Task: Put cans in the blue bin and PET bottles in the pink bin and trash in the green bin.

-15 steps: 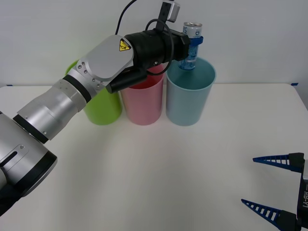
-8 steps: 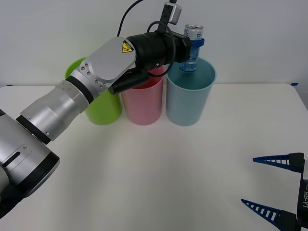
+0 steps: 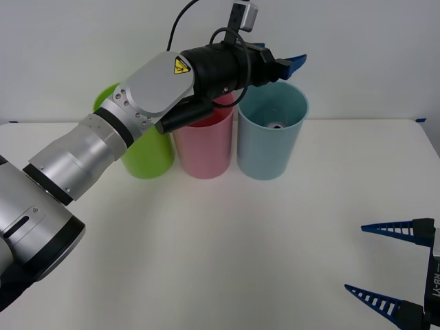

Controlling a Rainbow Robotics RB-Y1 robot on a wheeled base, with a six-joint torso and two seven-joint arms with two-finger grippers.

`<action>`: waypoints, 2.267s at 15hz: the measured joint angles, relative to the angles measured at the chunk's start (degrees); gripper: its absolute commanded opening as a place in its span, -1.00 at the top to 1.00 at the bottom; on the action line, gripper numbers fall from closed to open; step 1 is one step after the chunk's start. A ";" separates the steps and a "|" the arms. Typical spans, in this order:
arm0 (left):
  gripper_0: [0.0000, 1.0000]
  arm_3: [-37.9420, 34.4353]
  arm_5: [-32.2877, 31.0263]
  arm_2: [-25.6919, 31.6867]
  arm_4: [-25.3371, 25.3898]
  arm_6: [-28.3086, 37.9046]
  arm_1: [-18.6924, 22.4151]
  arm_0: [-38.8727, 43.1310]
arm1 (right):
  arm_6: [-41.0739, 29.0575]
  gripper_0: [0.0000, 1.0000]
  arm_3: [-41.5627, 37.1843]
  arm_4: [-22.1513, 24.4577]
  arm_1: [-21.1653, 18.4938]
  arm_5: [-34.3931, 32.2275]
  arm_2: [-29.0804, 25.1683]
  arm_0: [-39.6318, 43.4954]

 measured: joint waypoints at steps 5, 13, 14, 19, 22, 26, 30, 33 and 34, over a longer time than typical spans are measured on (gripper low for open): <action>-1.00 -0.65 1.28 0.08 -0.03 -1.59 -0.01 -0.09 | 0.00 -1.00 0.00 0.00 0.00 0.00 0.00 0.00; -1.00 -5.56 1.37 4.33 3.26 -4.48 0.16 -0.27 | 0.00 -1.00 0.00 0.00 0.00 0.00 0.00 0.00; -1.00 -6.41 1.41 4.76 3.63 -4.66 0.56 -0.27 | 0.00 -1.00 0.00 0.00 0.00 0.00 0.00 0.00; -1.00 -13.60 0.90 4.52 10.34 -4.79 6.79 0.10 | 0.00 -1.00 0.00 0.00 0.00 0.00 0.00 0.00; -1.00 -19.70 -2.79 6.49 13.54 -4.95 11.77 4.17 | 0.00 -1.00 0.00 0.00 0.00 0.00 0.00 0.00; -1.00 -31.89 -9.11 13.86 15.97 -4.70 19.10 13.95 | 0.00 -1.00 0.00 0.00 0.00 0.00 0.00 0.00; -1.00 -39.47 -9.53 19.53 20.61 -5.24 25.01 21.30 | 0.00 -1.00 0.00 0.00 0.00 0.00 0.00 0.00; -1.00 -43.72 -16.21 27.94 20.03 -5.46 25.16 28.64 | 0.00 -1.00 0.00 0.00 0.00 0.00 0.00 0.00; -1.00 -45.48 -18.67 30.87 19.93 -5.63 25.28 31.68 | 0.00 -1.00 0.00 0.00 0.00 0.00 0.00 0.00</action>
